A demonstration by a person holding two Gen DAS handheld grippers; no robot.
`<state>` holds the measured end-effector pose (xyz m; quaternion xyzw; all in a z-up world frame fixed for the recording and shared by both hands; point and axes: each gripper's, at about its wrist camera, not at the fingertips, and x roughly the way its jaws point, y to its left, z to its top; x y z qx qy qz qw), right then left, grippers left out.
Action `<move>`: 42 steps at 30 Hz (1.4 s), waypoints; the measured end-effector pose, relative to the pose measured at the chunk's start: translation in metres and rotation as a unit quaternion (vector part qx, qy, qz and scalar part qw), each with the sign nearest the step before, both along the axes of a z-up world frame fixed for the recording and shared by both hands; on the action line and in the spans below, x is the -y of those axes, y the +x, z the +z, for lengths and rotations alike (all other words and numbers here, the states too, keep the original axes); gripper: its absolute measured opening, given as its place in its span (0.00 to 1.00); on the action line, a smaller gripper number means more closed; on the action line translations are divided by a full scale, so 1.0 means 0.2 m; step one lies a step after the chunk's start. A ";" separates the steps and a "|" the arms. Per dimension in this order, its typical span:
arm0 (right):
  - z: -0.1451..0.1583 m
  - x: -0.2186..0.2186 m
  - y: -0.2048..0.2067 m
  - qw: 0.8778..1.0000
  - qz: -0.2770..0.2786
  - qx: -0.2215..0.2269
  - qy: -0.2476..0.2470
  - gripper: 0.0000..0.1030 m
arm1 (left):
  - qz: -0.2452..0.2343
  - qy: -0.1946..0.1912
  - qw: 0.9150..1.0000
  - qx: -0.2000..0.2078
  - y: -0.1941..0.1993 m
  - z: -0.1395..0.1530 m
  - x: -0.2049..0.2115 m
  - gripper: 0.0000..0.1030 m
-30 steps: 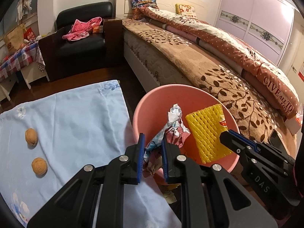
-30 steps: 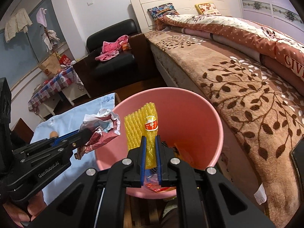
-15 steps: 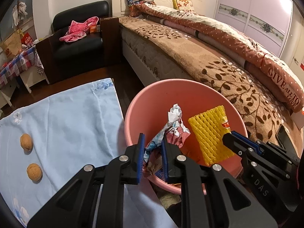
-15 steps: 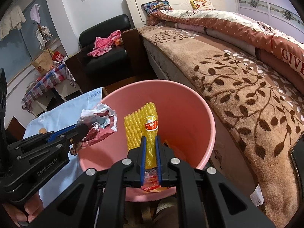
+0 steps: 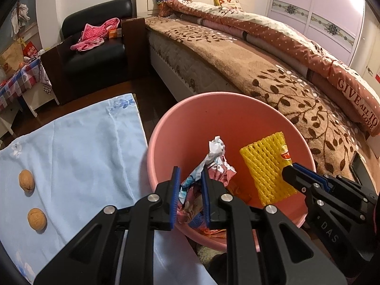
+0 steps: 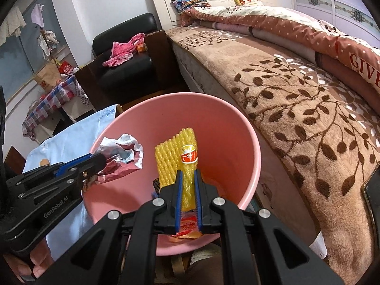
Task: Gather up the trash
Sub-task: 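Open left tool then right tool to drop both items into the bucket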
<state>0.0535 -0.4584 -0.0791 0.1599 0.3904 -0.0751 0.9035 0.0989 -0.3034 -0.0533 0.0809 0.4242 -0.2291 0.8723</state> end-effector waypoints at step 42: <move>-0.04 0.02 -0.01 1.000 -0.008 0.003 0.016 0.17 | -0.004 -0.017 1.000 -0.008 -0.03 0.02 -0.01 0.44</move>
